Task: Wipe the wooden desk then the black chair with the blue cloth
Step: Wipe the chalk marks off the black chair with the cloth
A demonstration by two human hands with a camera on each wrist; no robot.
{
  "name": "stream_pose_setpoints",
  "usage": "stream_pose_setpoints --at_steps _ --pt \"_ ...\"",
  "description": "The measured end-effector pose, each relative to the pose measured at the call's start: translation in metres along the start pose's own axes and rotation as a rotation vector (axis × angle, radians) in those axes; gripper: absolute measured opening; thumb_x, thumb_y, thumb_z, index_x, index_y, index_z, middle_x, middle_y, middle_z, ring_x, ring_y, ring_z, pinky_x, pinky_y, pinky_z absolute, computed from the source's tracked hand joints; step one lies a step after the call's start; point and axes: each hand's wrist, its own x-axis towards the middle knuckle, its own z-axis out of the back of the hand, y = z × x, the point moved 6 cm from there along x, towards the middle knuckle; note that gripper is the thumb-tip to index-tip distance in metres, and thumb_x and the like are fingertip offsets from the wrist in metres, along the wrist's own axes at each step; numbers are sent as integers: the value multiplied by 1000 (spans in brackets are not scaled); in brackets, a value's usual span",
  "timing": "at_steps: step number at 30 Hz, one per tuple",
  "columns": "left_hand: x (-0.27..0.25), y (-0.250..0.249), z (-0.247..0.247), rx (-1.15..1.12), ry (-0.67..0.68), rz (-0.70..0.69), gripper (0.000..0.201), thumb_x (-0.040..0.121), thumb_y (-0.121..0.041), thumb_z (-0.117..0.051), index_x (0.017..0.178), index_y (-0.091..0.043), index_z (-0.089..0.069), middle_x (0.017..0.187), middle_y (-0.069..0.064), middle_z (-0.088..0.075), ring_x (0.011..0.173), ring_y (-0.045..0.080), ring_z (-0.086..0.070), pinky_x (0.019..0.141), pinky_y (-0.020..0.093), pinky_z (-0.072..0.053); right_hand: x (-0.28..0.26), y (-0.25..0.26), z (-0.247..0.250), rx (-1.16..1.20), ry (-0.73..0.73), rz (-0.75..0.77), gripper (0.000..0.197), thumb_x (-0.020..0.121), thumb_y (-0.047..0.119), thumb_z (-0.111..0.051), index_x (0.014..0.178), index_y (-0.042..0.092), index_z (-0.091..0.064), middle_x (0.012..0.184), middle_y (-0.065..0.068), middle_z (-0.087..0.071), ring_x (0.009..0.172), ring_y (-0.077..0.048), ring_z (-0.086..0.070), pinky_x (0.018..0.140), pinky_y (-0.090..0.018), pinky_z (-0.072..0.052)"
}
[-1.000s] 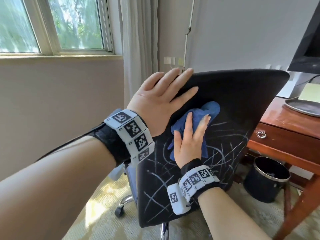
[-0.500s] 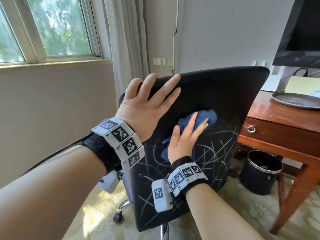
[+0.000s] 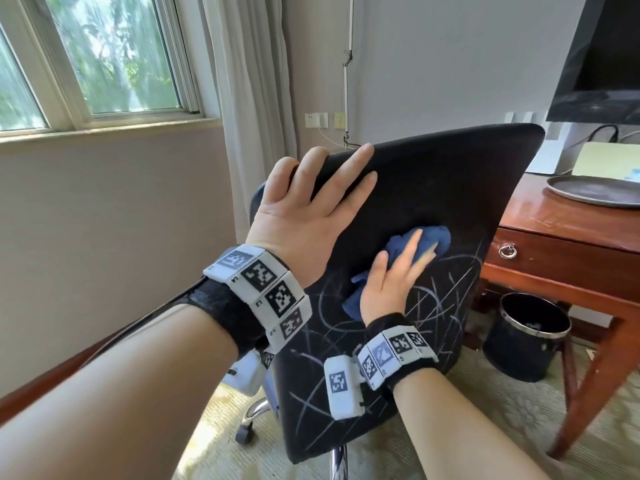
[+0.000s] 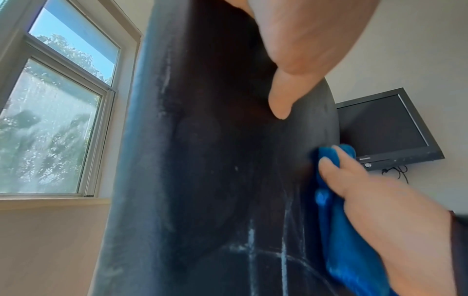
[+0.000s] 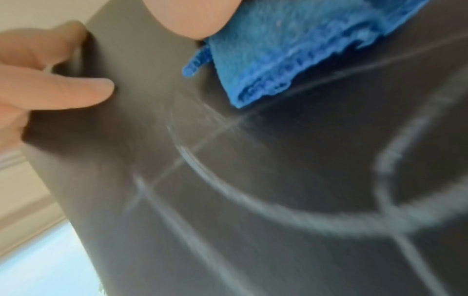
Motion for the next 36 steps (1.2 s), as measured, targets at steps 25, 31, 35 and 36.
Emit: stream_pose_setpoints --at_steps 25,31,35,36 --pt "-12 27 -14 -21 19 0 89 76 -34 -67 147 -26 -13 154 -1 -3 128 33 -18 104 44 -12 55 -4 28 32 -194 -17 57 97 25 -33 150 15 -13 156 -19 1 144 -29 -2 112 -28 -5" --pt "-24 36 -16 -61 -1 19 88 73 -31 -70 145 -26 -19 153 1 -8 127 33 -20 103 47 -12 17 -19 13 -30 -120 -108 65 92 32 -31 149 7 -12 154 -25 5 143 -39 3 114 -40 -5" --pt "-29 48 -18 -85 -1 30 89 70 -28 -74 143 -26 -24 152 1 -11 125 33 -21 102 49 -12 28 3 8 30 -130 -11 65 90 30 -30 148 6 -13 154 -24 6 142 -38 6 114 -40 -2" --pt "-31 51 -19 -88 14 37 89 71 -29 -75 143 -27 -23 151 1 -10 125 33 -21 103 48 -11 36 4 14 45 -170 -21 64 91 29 -30 149 7 -13 154 -24 6 143 -37 5 114 -39 -2"
